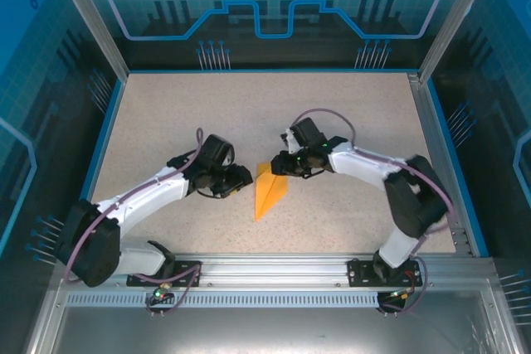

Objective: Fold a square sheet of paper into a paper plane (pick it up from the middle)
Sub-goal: Fourth fold the wing at the center of the table, then turn over the paper at the center of the table.

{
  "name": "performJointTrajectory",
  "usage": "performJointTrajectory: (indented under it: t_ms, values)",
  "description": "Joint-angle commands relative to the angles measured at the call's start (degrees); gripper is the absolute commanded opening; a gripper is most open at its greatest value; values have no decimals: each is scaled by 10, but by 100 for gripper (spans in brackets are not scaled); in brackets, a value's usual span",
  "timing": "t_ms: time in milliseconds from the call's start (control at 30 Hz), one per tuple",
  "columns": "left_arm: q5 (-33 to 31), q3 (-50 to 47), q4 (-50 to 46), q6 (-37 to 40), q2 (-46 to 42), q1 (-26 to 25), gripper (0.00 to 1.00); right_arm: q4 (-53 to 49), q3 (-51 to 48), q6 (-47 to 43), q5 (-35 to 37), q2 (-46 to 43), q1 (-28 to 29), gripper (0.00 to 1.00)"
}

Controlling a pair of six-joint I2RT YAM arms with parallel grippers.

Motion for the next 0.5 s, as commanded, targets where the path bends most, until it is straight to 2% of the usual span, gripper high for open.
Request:
performJointTrajectory:
  t_ms: [0,133,200,267,433,467]
  values:
    - [33,45,-36,72,29,19,47,-30,-33,68,116,-80,19,40]
    - [57,72,-28,96,63,26,47,-57,-71,102,205,-170,31,54]
    - [72,85,-33,106,88,31,47,-51,-86,114,225,-195,30,54]
    - [86,97,-33,117,114,31,48,-37,-120,135,238,-196,26,59]
    - [90,120,-32,144,178,32,47,-20,-134,193,163,-141,20,58]
    - [90,122,-31,144,188,32,47,10,-144,195,142,-128,20,58]
